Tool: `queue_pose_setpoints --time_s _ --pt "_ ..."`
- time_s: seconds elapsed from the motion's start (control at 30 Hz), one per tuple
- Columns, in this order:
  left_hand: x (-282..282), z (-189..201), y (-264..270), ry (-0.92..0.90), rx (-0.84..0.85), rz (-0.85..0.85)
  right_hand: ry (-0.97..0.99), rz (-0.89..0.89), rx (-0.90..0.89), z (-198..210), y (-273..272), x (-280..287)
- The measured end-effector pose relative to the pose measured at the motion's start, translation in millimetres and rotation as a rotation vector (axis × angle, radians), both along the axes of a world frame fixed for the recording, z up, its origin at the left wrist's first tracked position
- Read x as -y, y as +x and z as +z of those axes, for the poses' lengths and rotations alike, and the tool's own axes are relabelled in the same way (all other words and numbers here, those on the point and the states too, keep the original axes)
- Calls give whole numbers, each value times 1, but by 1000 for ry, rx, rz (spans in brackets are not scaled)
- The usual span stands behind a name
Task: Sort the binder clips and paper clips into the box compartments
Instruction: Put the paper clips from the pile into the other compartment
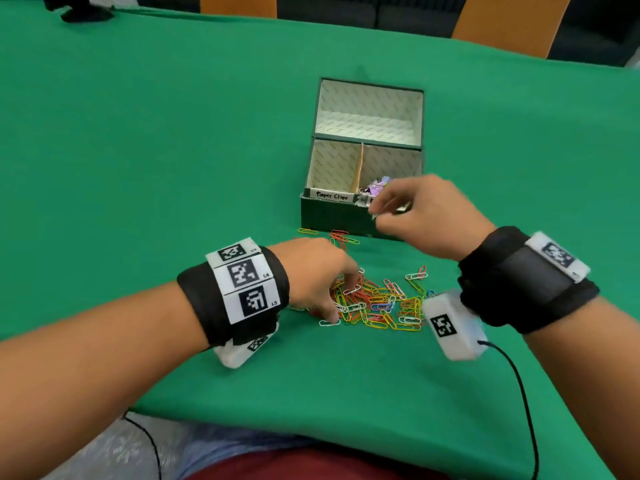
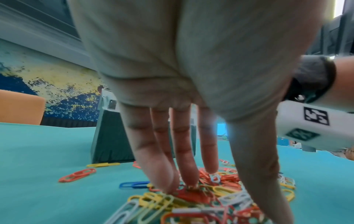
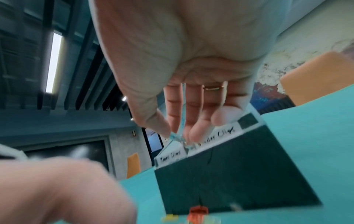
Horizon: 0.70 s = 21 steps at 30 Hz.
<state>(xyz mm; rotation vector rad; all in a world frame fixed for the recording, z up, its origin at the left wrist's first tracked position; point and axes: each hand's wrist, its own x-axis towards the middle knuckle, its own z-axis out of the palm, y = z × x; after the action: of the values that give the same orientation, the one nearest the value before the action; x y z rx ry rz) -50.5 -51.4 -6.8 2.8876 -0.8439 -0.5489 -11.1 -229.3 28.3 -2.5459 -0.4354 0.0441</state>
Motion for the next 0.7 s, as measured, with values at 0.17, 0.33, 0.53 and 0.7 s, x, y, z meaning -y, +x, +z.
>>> queue_pose_setpoints --time_s 0.17,0.33,0.53,0.7 --pt "0 -3 0 -9 -39 -15 50 -146 137 19 29 5" --pt "-9 0 -1 -73 -38 35 -142 -128 34 7 56 0" --pt "-23 10 7 -306 -11 153 67 -191 270 2 30 9" --pt "-26 12 16 -415 -3 203 -95 -117 59 -17 -9 30"
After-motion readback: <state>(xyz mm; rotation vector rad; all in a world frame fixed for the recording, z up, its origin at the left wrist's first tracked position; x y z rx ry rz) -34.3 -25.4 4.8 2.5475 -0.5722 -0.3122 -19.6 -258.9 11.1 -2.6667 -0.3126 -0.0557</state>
